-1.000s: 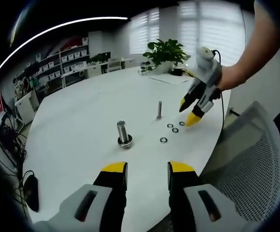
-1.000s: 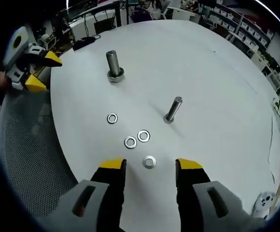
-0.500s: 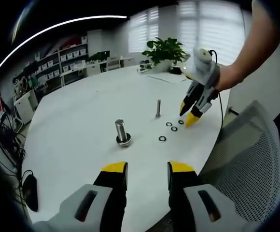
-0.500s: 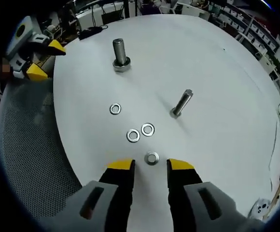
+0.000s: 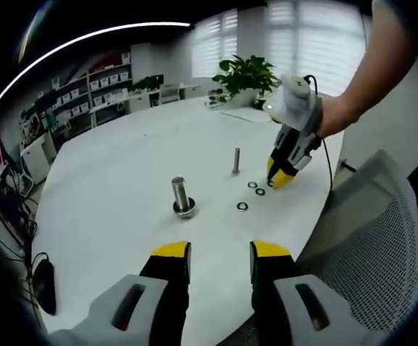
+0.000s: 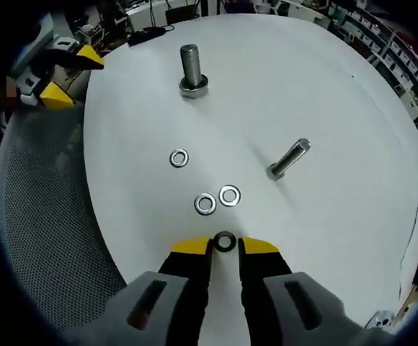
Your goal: Place the washer onto the threaded stud by aligning its center hole with the stud, sliding it down to the base, and recovering from edge contact or off-axis alignment until the washer reaches the visible bottom stop.
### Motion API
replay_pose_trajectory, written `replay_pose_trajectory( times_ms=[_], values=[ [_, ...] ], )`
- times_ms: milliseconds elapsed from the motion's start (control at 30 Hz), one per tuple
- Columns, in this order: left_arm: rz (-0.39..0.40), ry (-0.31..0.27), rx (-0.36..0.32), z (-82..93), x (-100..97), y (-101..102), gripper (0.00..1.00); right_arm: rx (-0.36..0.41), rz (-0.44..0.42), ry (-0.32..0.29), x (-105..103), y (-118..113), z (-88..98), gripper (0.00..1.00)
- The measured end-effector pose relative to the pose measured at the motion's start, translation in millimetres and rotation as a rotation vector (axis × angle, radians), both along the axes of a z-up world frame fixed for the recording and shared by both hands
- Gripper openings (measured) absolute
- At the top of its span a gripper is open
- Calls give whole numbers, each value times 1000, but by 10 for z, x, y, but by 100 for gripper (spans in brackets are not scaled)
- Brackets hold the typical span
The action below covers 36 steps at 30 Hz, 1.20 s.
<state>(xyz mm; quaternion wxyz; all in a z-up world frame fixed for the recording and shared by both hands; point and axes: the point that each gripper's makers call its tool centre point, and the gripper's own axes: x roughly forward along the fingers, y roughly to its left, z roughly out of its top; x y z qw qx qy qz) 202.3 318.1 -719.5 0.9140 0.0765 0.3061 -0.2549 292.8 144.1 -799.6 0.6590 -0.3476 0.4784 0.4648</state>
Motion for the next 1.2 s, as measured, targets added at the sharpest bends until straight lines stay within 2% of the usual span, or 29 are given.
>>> replay_pose_trajectory(
  times_ms=[200,300,500,633,733,967,1067,1200],
  values=[
    [1,3,-1,-5,-9,3,30,-19,1,31,20,7,0,15],
    [3,-5,-4,9,1,7,30,-54,80,32,18,-7,-5,15],
    [13,-7,-1,8,9,29,30,-104,145,36,1,-3,-13,16],
    [15,-10,-2,17,7,30,30,-121,157,43,-9,-11,-15,17],
    [17,-11,-2,22,6,35,30,-122,117,65,-28,-6,-11,20],
    [16,-12,-4,35,6,28,29,-129,159,69,-73,-11,-10,24],
    [14,-14,-6,39,8,22,29,-134,188,47,-80,-39,-17,25],
    [13,-14,-5,36,4,18,29,-124,180,46,-72,-59,-26,25]
  ],
)
